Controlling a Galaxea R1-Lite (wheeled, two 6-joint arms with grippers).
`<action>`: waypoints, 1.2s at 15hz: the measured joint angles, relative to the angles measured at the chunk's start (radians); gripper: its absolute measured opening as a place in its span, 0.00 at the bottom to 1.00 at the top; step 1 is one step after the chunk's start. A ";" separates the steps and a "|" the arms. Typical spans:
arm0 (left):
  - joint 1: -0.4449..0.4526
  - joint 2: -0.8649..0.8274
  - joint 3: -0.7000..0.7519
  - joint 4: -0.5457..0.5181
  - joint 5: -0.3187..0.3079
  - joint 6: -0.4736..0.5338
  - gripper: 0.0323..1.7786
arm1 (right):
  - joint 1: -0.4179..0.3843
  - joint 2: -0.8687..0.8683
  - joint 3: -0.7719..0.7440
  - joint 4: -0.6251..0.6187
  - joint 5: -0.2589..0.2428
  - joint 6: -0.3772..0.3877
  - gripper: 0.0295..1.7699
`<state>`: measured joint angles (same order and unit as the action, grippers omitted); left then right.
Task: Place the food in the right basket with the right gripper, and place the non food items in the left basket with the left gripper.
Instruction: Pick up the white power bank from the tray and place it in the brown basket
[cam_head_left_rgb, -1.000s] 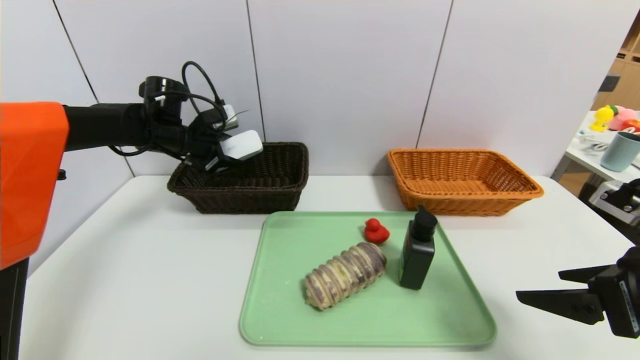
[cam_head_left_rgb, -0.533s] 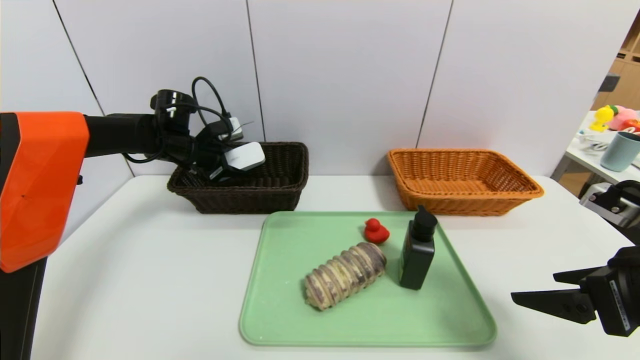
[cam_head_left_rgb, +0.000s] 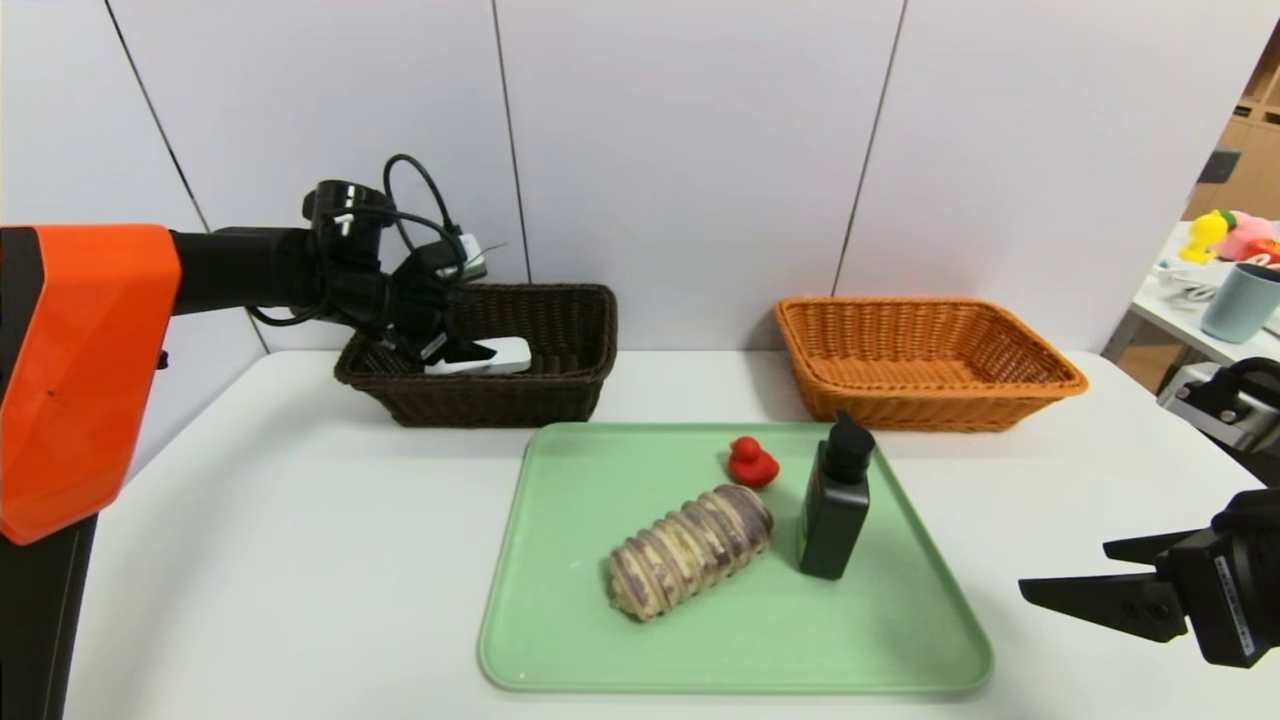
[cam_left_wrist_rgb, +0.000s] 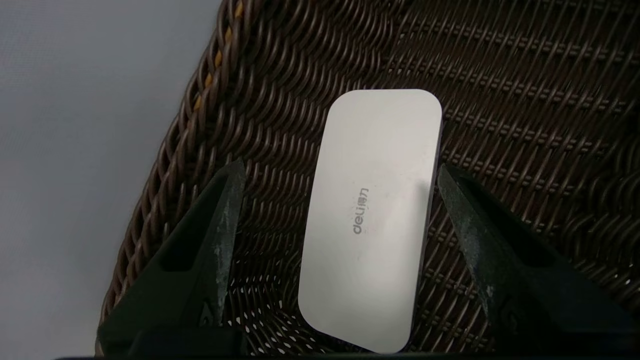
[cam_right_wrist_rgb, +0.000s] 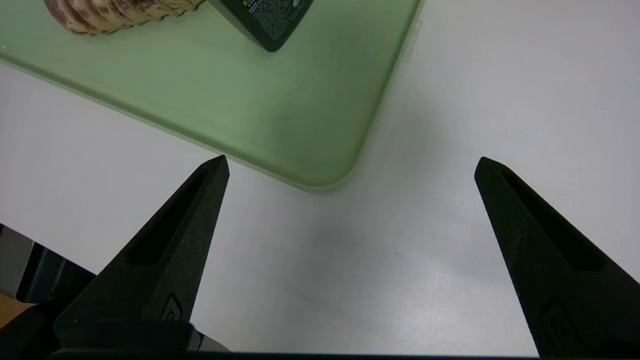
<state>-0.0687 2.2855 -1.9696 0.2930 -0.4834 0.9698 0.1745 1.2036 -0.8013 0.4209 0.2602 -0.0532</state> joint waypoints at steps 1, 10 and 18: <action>0.000 -0.005 -0.004 0.010 0.000 -0.030 0.80 | 0.000 0.000 0.000 -0.001 0.001 0.000 0.96; -0.004 -0.188 0.002 0.124 0.014 -0.373 0.91 | 0.003 -0.011 -0.004 -0.001 0.001 0.002 0.96; -0.077 -0.459 0.122 0.401 0.054 -0.718 0.94 | 0.013 -0.029 -0.017 -0.003 0.000 -0.001 0.96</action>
<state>-0.1457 1.8266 -1.8472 0.6936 -0.4291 0.2515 0.1879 1.1747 -0.8179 0.4179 0.2602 -0.0543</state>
